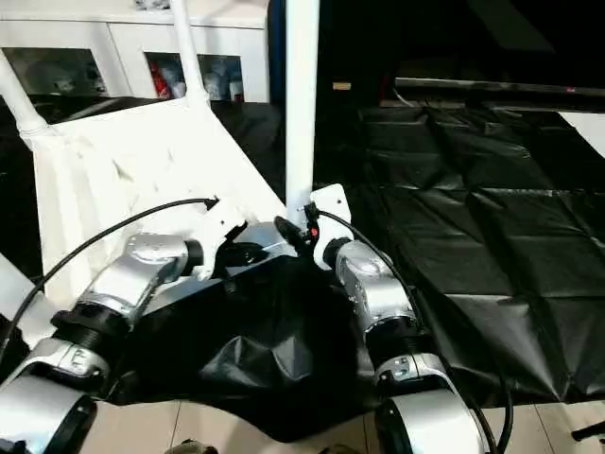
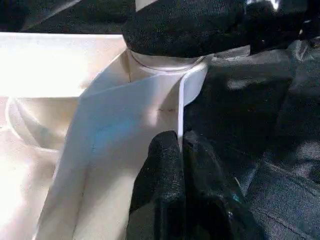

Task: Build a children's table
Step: Rotate leg to tighten

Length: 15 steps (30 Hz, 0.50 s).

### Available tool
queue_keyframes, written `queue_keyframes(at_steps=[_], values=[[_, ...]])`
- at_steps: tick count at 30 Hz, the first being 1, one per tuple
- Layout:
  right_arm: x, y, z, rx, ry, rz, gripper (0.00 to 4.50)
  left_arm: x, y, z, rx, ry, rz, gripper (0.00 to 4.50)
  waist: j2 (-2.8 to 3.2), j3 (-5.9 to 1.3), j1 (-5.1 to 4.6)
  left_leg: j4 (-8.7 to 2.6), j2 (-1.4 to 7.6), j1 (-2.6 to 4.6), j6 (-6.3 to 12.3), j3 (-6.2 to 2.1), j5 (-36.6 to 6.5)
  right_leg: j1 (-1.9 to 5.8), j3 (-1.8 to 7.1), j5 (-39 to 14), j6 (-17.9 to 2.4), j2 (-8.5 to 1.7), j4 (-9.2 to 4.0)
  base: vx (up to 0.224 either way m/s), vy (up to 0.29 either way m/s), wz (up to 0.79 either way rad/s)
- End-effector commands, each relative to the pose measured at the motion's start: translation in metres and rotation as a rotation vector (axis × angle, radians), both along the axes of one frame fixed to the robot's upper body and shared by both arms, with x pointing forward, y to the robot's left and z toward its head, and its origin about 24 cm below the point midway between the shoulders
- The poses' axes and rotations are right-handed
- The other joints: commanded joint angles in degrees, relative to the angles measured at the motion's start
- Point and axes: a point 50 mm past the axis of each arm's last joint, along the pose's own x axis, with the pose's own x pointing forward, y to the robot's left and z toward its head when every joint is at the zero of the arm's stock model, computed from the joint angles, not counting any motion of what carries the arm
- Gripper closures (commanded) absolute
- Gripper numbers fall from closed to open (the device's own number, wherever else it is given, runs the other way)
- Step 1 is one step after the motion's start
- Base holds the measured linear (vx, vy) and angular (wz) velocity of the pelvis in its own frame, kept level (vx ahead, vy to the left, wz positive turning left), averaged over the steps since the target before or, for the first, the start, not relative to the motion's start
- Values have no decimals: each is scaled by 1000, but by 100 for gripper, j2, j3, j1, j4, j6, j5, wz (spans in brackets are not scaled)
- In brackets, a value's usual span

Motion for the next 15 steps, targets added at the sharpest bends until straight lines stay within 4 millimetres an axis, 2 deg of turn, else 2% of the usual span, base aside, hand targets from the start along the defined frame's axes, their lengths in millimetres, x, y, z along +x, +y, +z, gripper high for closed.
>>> queue_keyframes(at_steps=[1,3,5,6,9,11,15], values=[[-13,24,-10,-28,41,201,128,-2,-21,22,-90,-102,-132,450,10,-400,15,-366,80,66,69,-65,-1665,294,181,-1537,-1095,-298,-461,0,0,0],[-17,16,-7,-56,29,302,128,-7,-17,21,-87,-89,-188,450,-14,-404,24,-366,89,56,98,-69,-1635,315,180,-1485,-1099,-298,-449,0,0,0],[-18,12,-7,-66,28,336,128,-9,-15,20,-86,-80,-207,450,-11,-401,32,-359,94,63,134,-53,-1589,292,191,-1415,-1131,-296,-443,0,0,0],[-22,6,-5,-76,22,407,128,-12,-12,20,-84,-74,-245,450,-16,-405,65,-359,100,71,142,-55,-1555,297,185,-1398,-1145,-296,-438,0,0,0],[-27,-6,-2,-95,33,525,128,-21,-3,19,-91,-37,-325,450,-8,-409,117,-351,123,61,189,-45,-1498,310,181,-1221,-1209,-290,-403,0,0,0],[-29,-12,-1,-109,41,576,128,-26,2,18,-85,-19,-364,450,17,-408,139,-346,131,69,197,-35,-1485,290,182,-1148,-1259,-285,-392,0,0,0],[-32,-21,1,-137,56,650,128,-32,14,16,-57,8,-417,450,10,-382,153,-372,131,76,122,-43,-1690,276,183,-1541,-1196,-295,-428,0,0,0]])
